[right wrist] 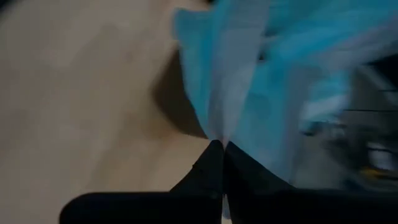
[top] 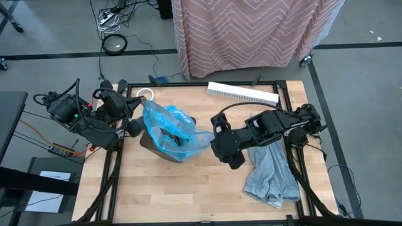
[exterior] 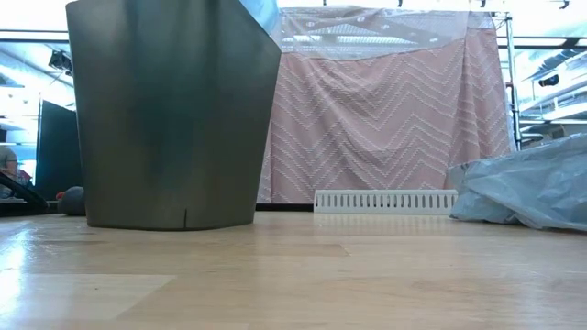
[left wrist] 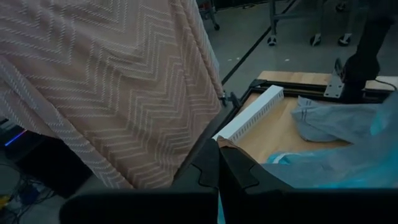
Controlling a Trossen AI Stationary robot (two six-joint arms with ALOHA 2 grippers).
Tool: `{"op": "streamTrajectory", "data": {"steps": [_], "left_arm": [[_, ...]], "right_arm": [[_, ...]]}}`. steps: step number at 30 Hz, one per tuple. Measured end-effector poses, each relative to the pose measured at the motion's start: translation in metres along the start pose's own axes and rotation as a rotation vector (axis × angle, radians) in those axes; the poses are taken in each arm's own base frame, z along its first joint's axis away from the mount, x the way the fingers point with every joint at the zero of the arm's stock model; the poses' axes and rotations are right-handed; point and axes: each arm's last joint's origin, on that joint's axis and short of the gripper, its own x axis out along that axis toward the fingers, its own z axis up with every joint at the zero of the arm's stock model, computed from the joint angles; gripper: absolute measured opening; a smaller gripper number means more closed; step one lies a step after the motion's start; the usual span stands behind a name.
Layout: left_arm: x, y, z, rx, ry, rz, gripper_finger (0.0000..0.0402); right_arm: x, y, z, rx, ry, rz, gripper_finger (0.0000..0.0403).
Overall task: Place trash/remove bag and relplace
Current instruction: Remove the blue trash bag from the black trash bin
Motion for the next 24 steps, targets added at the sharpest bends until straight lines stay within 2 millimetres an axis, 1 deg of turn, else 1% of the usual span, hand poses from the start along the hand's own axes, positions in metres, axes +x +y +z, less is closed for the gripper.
{"op": "streamTrajectory", "data": {"steps": [2, 4, 8, 10, 13, 17, 21, 24], "left_arm": [[0.000, 0.000, 0.000, 0.010, 0.000, 0.000, 0.0002], [0.000, 0.000, 0.000, 0.021, 0.000, 0.000, 0.0002], [0.000, 0.000, 0.000, 0.027, 0.007, -0.009, 0.0002], [0.000, 0.000, 0.000, 0.027, 0.007, -0.010, 0.0002], [0.000, 0.001, 0.000, 0.024, 0.006, -0.011, 0.0002], [0.000, -0.001, 0.002, -0.001, -0.002, -0.014, 0.0002], [0.002, -0.004, 0.012, -0.079, -0.045, -0.026, 0.0002], [0.001, -0.008, 0.026, -0.093, -0.112, -0.049, 0.0002]], "right_arm": [[-0.005, -0.001, 0.001, -0.041, 0.004, -0.067, 0.0001], [-0.015, -0.005, 0.004, -0.058, -0.014, -0.132, 0.0000], [-0.035, -0.008, 0.003, -0.039, -0.053, -0.236, 0.0000], [-0.046, -0.012, 0.003, -0.010, -0.075, -0.323, 0.0000], [-0.067, -0.019, 0.006, 0.044, -0.149, -0.453, 0.0000], [-0.087, -0.032, 0.017, 0.098, -0.285, -0.590, 0.0000], [-0.103, -0.048, 0.030, 0.174, -0.435, -0.718, 0.0000], [-0.103, -0.050, 0.030, 0.077, -0.423, -0.734, 0.0000]]}}
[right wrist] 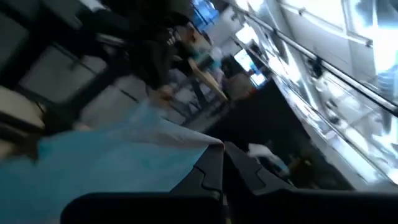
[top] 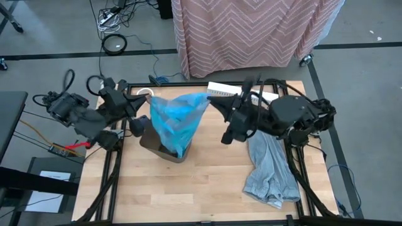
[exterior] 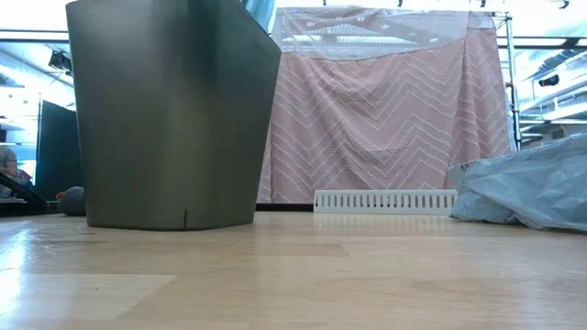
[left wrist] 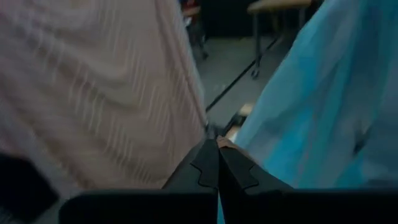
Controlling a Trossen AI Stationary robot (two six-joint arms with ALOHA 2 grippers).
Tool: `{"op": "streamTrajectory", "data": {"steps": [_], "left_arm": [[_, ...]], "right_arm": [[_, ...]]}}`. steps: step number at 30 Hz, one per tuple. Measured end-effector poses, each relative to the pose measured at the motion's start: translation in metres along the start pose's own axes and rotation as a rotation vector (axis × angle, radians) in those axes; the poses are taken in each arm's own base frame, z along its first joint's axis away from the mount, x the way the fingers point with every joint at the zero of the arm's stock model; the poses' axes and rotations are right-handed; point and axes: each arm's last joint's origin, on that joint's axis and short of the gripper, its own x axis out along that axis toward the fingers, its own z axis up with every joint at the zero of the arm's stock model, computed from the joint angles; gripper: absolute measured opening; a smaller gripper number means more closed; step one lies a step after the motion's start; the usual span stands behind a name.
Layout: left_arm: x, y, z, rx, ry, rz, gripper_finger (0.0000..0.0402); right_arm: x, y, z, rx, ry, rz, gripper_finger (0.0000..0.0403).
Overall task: Place trash/remove bag and relplace
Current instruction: Remove the blue trash bag from the black trash bin
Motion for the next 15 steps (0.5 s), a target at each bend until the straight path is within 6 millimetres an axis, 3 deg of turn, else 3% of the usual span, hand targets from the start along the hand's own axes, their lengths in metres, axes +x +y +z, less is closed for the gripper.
{"op": "streamTrajectory", "data": {"steps": [4, 8, 15], "left_arm": [[0.001, -0.003, 0.021, -0.010, -0.101, -0.016, 0.0002], [0.004, -0.003, 0.039, -0.066, -0.189, -0.057, 0.0002], [0.019, -0.008, 0.043, -0.078, -0.210, -0.130, 0.0002]], "right_arm": [[0.013, -0.001, -0.004, 0.103, -0.106, 0.111, 0.0000], [0.037, 0.006, -0.011, 0.138, -0.102, 0.113, 0.0000], [0.074, 0.011, -0.011, 0.214, -0.249, 0.090, 0.0000]]}}
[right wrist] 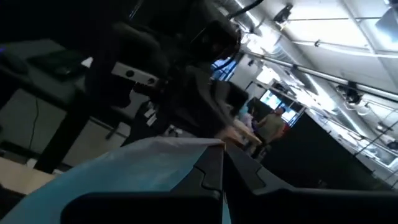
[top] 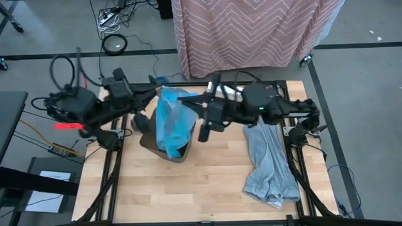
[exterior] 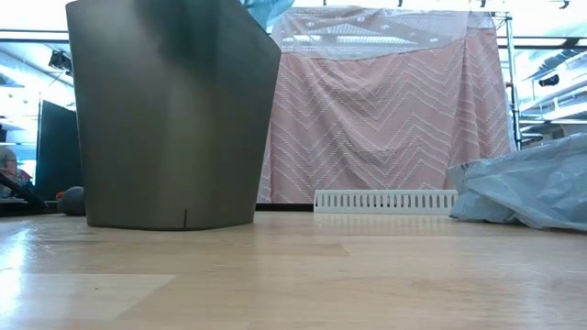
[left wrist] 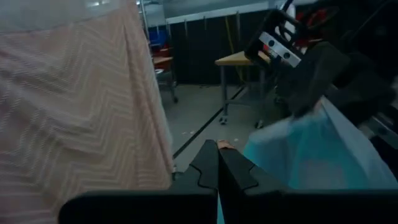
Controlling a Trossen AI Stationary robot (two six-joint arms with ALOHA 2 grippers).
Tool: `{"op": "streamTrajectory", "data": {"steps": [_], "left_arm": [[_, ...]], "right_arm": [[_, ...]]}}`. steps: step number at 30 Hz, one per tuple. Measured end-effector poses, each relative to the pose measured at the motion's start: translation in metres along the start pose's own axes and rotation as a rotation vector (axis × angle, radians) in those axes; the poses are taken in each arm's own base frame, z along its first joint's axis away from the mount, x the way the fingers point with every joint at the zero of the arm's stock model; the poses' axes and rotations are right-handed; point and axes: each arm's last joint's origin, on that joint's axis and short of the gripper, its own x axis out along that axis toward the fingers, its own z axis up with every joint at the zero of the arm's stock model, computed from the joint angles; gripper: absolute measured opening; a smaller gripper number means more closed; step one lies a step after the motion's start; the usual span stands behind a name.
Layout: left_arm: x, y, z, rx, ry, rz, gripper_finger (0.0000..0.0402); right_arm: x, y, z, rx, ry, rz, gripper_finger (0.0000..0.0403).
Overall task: Place trash/remove bag and relplace
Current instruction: Remove the blue trash bag from the black trash bin
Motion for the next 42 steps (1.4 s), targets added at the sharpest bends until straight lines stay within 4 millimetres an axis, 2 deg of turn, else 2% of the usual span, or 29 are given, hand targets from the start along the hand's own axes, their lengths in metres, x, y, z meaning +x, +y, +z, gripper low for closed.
{"op": "streamTrajectory", "data": {"steps": [6, 10, 24, 33, 42], "left_arm": [[0.012, -0.004, -0.003, 0.003, 0.002, 0.003, 0.0002], [0.018, -0.007, -0.005, 0.014, 0.010, -0.015, 0.0002], [0.017, -0.009, 0.000, -0.054, -0.031, -0.100, 0.0002], [0.026, -0.023, -0.001, -0.080, -0.052, -0.184, 0.0002], [0.028, -0.023, 0.003, -0.075, -0.094, -0.184, 0.0002]], "right_arm": [[0.016, 0.005, -0.013, 0.043, -0.015, 0.051, 0.0000], [0.019, 0.007, -0.017, 0.040, 0.005, 0.049, 0.0000], [0.024, -0.001, -0.026, 0.030, 0.043, 0.034, 0.0000], [0.031, -0.009, -0.034, 0.058, 0.035, 0.022, 0.0000], [0.045, 0.003, -0.054, 0.136, 0.055, 0.101, 0.0000]]}}
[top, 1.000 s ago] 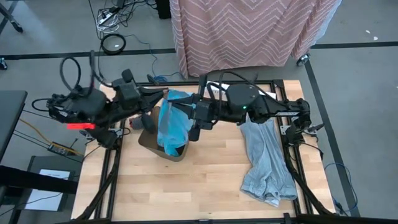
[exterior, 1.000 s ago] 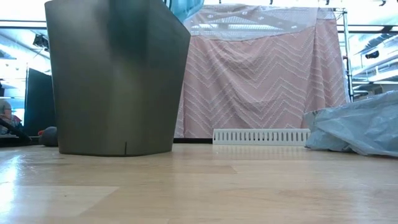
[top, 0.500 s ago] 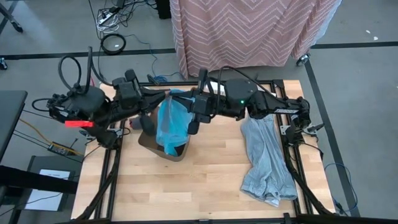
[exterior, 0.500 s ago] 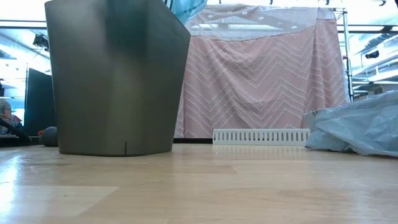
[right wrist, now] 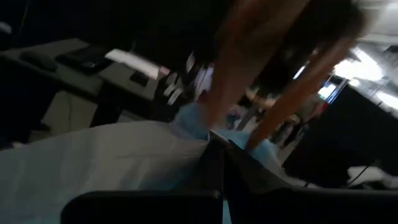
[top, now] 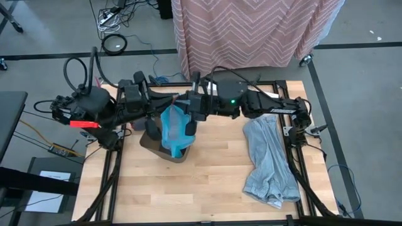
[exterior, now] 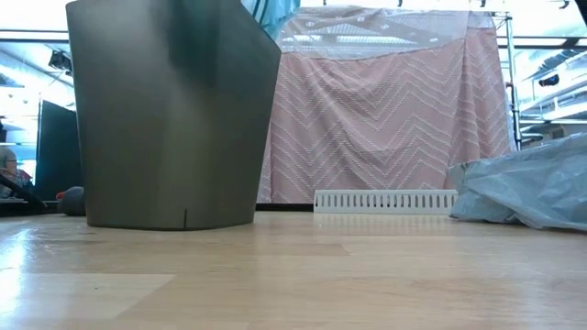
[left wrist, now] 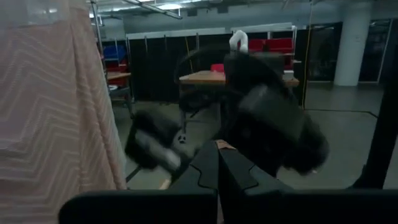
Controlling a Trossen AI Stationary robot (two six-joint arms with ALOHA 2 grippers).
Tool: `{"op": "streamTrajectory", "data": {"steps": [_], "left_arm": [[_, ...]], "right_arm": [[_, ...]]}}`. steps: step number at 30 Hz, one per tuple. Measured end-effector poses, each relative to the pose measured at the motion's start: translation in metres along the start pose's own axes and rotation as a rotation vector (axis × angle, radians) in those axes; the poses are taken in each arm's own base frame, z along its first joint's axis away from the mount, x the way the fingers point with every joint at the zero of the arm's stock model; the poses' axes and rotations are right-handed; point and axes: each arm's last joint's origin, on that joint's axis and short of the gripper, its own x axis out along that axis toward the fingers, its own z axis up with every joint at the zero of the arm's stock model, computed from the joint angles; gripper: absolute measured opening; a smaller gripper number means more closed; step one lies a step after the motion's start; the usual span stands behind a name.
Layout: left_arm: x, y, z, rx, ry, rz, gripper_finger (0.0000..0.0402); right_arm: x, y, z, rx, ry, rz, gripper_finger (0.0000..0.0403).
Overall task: Place trash/remove bag and relplace
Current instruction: Remove the blue trash bag from the black trash bin
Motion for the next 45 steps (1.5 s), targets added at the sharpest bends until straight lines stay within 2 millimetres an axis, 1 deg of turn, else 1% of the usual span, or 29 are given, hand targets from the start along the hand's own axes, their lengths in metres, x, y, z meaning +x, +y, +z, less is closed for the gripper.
{"op": "streamTrajectory", "data": {"steps": [3, 7, 10, 23, 29, 34, 37, 40, 43, 45], "left_arm": [[-0.002, 0.004, 0.006, 0.000, -0.032, 0.002, 0.0002], [-0.008, 0.012, 0.022, 0.010, -0.075, 0.013, 0.0002], [-0.011, 0.016, 0.028, 0.020, -0.092, 0.021, 0.0002], [-0.007, 0.025, 0.030, 0.062, -0.105, 0.073, 0.0002], [-0.008, 0.029, 0.041, 0.073, -0.196, 0.103, 0.0004], [-0.008, 0.029, 0.040, 0.082, -0.188, 0.103, 0.0004], [-0.008, 0.029, 0.041, 0.106, -0.191, 0.113, 0.0005], [-0.011, 0.032, 0.047, 0.117, -0.234, 0.153, 0.0005], [-0.015, 0.036, 0.049, 0.125, -0.217, 0.200, 0.0005], [-0.015, 0.037, 0.044, 0.166, -0.157, 0.215, 0.0005]], "right_arm": [[0.003, 0.005, -0.008, 0.018, 0.038, 0.020, 0.0000], [0.008, 0.011, -0.017, 0.025, 0.067, 0.034, 0.0000], [0.010, 0.015, -0.023, 0.030, 0.091, 0.045, 0.0000], [0.012, 0.016, -0.030, 0.047, 0.121, 0.078, 0.0000], [0.015, 0.021, -0.040, 0.041, 0.157, 0.107, 0.0000], [0.017, 0.026, -0.046, 0.052, 0.172, 0.119, 0.0000], [0.018, 0.024, -0.048, 0.055, 0.172, 0.115, 0.0000], [0.019, 0.022, -0.050, 0.067, 0.181, 0.113, 0.0000], [0.020, 0.022, -0.051, 0.052, 0.183, 0.106, 0.0000], [0.017, 0.020, -0.044, 0.028, 0.165, 0.078, 0.0000]]}}
